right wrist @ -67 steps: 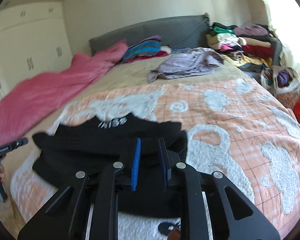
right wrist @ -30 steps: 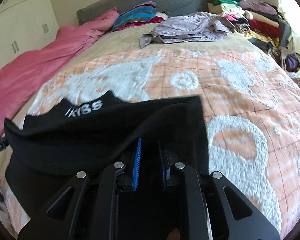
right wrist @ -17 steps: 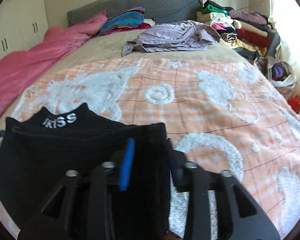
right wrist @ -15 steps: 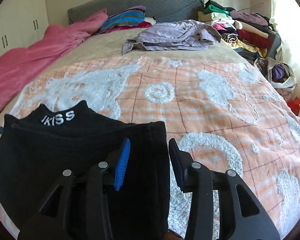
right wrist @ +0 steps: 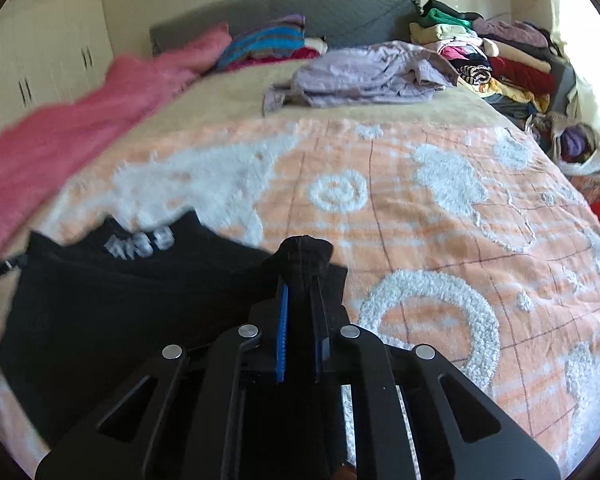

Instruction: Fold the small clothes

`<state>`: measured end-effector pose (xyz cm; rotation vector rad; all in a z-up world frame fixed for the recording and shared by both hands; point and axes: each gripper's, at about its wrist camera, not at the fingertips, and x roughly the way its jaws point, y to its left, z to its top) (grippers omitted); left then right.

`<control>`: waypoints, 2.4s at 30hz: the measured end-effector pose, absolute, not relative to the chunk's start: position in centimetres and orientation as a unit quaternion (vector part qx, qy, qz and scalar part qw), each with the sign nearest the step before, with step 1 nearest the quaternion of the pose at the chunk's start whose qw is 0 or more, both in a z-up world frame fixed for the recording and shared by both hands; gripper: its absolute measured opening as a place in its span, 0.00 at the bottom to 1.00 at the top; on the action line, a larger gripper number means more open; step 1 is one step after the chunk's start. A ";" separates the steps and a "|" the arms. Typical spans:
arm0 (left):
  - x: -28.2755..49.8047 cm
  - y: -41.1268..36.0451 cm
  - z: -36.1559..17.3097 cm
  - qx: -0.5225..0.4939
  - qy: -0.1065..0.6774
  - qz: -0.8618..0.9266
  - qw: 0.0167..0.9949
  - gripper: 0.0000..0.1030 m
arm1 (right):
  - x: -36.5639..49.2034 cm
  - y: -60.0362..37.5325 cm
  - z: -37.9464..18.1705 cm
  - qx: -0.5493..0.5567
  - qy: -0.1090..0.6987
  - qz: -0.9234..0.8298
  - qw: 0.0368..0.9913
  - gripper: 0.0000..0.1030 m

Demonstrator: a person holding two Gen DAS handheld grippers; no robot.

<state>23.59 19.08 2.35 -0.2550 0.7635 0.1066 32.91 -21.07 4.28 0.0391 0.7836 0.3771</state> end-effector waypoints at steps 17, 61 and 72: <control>24.8 21.7 1.3 -0.167 0.366 0.060 0.914 0.02 | 35.4 -24.0 2.2 0.149 0.403 0.157 0.889 0.08; 15.0 11.6 -0.2 -0.103 0.411 0.021 0.905 0.46 | 19.6 -20.3 1.4 -0.017 0.416 0.176 0.892 0.46; 13.8 11.2 -0.1 -0.107 0.408 0.023 0.906 0.46 | 18.3 -20.9 1.1 -0.002 0.415 0.169 0.894 0.47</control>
